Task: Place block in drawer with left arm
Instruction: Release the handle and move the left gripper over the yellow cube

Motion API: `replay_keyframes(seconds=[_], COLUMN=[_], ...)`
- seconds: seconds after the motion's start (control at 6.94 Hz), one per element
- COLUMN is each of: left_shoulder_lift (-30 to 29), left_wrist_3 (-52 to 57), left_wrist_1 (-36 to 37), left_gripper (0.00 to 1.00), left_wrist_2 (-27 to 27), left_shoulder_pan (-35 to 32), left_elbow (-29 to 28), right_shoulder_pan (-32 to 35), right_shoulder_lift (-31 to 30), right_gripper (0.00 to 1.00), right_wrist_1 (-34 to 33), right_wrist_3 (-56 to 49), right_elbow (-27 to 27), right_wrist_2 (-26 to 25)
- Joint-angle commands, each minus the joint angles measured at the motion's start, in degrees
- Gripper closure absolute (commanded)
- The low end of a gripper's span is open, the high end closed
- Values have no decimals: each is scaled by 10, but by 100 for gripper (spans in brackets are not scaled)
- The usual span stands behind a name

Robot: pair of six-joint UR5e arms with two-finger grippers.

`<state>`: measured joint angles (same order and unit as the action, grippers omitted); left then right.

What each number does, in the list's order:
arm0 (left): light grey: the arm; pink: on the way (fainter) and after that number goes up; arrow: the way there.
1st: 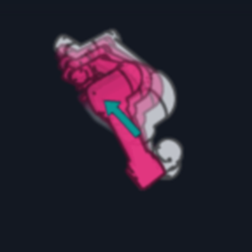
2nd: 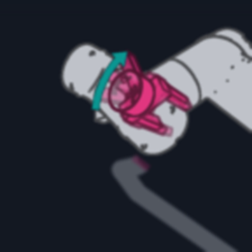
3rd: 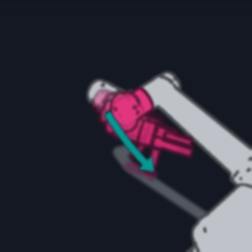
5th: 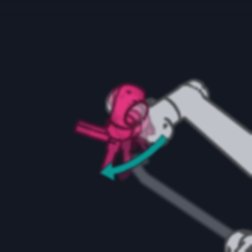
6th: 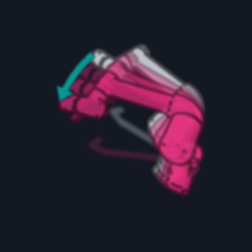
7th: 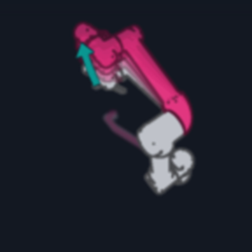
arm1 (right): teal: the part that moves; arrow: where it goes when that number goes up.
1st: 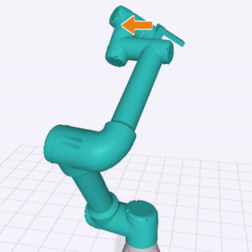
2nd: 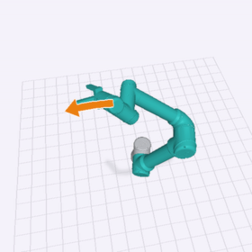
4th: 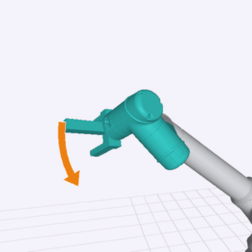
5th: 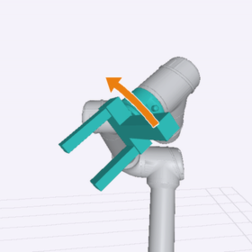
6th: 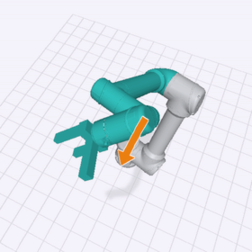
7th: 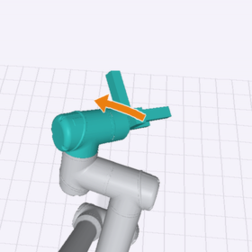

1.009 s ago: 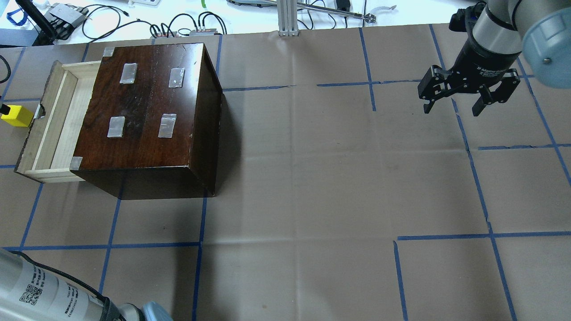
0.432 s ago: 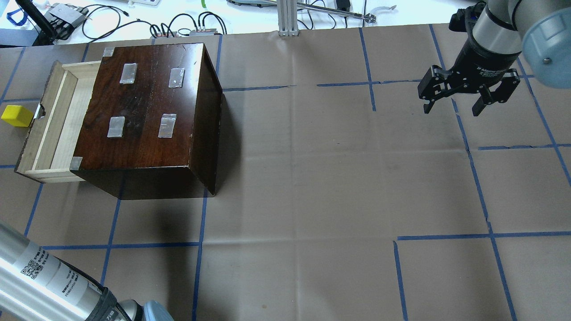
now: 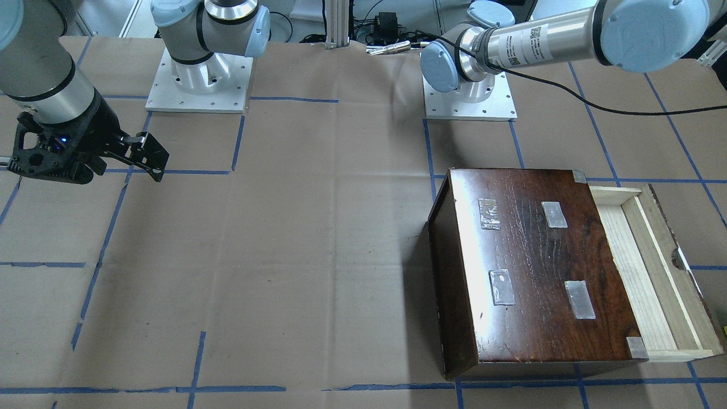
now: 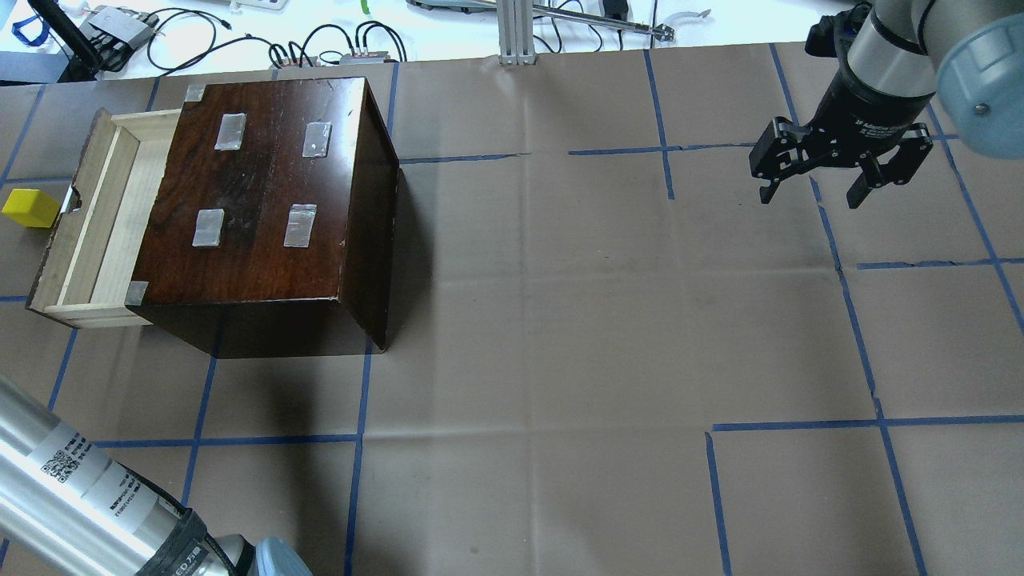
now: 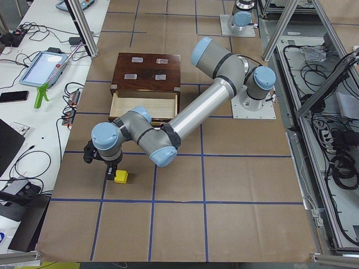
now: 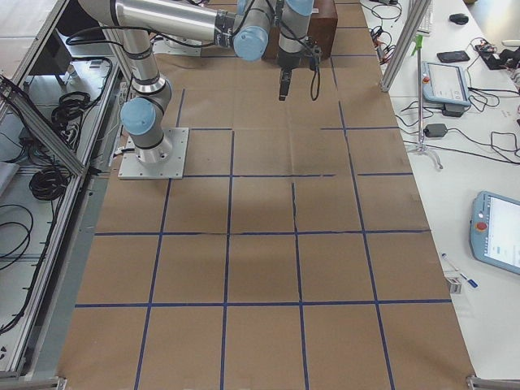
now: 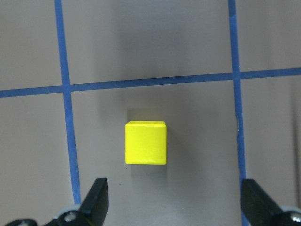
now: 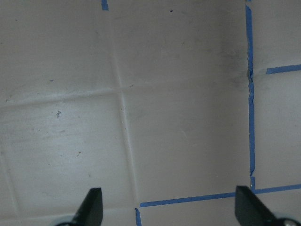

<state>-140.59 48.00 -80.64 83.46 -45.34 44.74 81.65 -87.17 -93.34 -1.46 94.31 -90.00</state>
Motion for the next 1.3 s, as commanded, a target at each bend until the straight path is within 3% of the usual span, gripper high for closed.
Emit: replay_keyframes(seconds=[0.0,0.72,0.86,1.01,1.15], left_shoulder_lift=[-34,-93,-93,-93,-93], left_wrist_3=[9,9,9,9,9], left_wrist_1=[5,30,38,38,38], left_gripper=[1,1,19,46,60], left_wrist_2=[0,0,0,0,1], left_shoulder_pan=[2,2,1,1,1], left_elbow=[-7,-11,-15,-15,-16], right_shoulder_pan=[0,0,0,0,0], right_shoulder_lift=[1,0,1,1,0], right_gripper=[0,0,0,0,0], right_wrist_1=[0,0,0,0,0], right_wrist_3=[0,0,0,0,0], right_elbow=[0,0,0,0,-1], right_wrist_2=[0,0,0,0,0])
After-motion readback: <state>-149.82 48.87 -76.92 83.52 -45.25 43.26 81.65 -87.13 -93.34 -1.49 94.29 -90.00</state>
